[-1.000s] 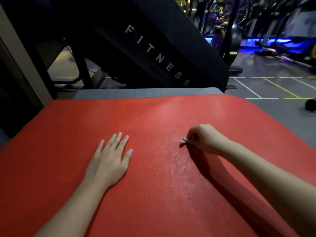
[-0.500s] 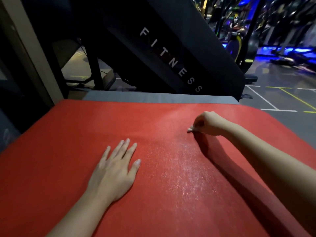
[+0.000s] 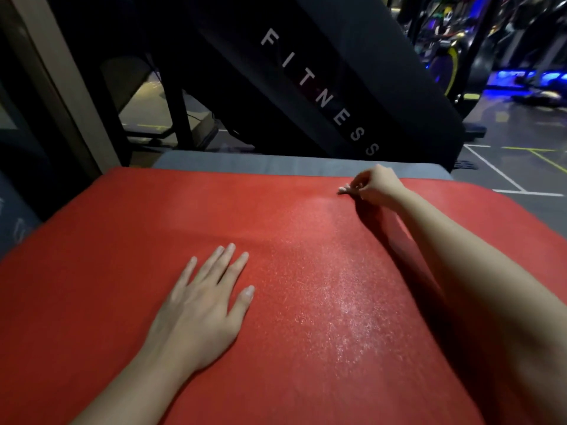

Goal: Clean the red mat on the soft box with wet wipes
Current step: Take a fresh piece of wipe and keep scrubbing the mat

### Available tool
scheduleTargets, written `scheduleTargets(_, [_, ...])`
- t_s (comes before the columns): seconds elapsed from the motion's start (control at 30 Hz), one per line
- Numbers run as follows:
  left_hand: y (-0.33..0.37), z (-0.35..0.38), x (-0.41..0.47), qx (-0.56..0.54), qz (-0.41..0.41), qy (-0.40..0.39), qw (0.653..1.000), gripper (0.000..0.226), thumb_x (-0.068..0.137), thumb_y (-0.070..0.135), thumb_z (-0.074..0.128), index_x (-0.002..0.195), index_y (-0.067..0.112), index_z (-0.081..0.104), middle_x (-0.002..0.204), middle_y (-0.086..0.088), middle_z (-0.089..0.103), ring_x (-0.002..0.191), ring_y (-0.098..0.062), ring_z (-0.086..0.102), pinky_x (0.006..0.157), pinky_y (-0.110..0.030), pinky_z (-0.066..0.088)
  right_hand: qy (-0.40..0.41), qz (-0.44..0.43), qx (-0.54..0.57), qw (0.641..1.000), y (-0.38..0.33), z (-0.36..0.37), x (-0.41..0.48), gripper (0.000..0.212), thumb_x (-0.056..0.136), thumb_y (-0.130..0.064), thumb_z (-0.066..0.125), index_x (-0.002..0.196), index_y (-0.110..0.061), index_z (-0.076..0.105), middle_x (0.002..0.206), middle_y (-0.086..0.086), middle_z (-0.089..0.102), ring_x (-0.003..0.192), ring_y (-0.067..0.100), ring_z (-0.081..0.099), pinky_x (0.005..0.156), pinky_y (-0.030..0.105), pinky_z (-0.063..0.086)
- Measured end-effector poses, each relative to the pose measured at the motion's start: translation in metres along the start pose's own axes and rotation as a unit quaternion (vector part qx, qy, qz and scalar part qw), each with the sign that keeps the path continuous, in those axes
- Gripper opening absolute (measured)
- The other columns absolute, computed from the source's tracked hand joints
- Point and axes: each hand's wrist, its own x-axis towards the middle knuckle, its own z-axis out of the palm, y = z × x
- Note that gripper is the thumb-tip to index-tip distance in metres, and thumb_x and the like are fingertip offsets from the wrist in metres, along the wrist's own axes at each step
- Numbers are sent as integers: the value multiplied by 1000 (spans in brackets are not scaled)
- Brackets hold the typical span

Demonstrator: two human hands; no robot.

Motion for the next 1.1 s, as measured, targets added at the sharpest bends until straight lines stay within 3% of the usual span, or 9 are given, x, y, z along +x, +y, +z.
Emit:
scheduleTargets(0.07, [0,1,0,4,1,-2,1000,74,93,66,-4,162,40,5,169,18,-6,151,4,-15,128,-37,-2,-84,8,-2,996,4,-12,-4,27,72,-48,82,79,-23,77,70,-2,72,65,11,62,63,25,46])
scheduleTargets(0.13, [0,1,0,3,0,0,1000,74,93,66,-4,162,40,5,169,18,-6,151,5,-15,128,-37,-1,-99,15,14,995,6,-16,4,27,71,-45,83,78,-19,77,69,0,72,66,13,63,66,26,47])
scheduleTargets(0.27, [0,0,-2,13,-2,-8,1000,75,92,66,-7,162,41,1,168,19,-10,150,6,-19,128,-36,-3,43,49,28,998,-4,14,38,30,83,-42,75,81,-12,76,78,8,72,82,21,67,72,27,48])
scheduleTargets(0.4, [2,-2,0,3,-2,-8,1000,75,91,67,-8,161,43,-1,167,21,-11,148,8,-21,127,-34,-6,69,50,99,991,-13,32,56,35,81,-43,77,89,-9,78,89,8,75,79,13,65,72,23,46])
scheduleTargets(0.6, [3,-3,0,9,-1,-11,1000,74,91,66,-9,161,42,-5,167,20,-16,148,6,-23,127,-36,-5,-96,-54,43,993,-22,10,23,30,77,-51,78,81,-21,76,70,-3,68,64,9,58,58,23,42])
scheduleTargets(0.7, [2,-1,0,9,0,-5,1000,74,91,66,-7,161,42,-3,167,20,-14,150,6,-21,128,-36,-3,-185,-77,-24,979,-23,-11,9,25,76,-46,80,84,-23,77,72,-3,71,62,6,58,60,24,42])
scheduleTargets(0.9, [-2,4,2,-14,2,7,1000,73,94,68,3,161,42,15,169,19,4,153,5,-6,128,-36,2,5,-55,-38,998,-31,32,26,28,86,-42,72,94,-15,77,91,10,74,88,25,67,68,22,39])
scheduleTargets(1.0, [-2,4,4,-24,2,17,1000,73,95,67,6,161,41,19,169,17,7,153,3,-3,128,-37,4,-5,-33,-19,999,-32,31,12,22,86,-39,73,98,-21,78,93,4,75,93,21,68,71,20,37])
scheduleTargets(1.1, [-3,5,4,-18,2,13,1000,73,95,66,5,162,39,18,169,15,7,154,1,-3,128,-39,5,-92,-90,-37,991,-33,6,-29,28,78,-52,77,88,-25,78,79,-5,73,75,6,64,63,21,40])
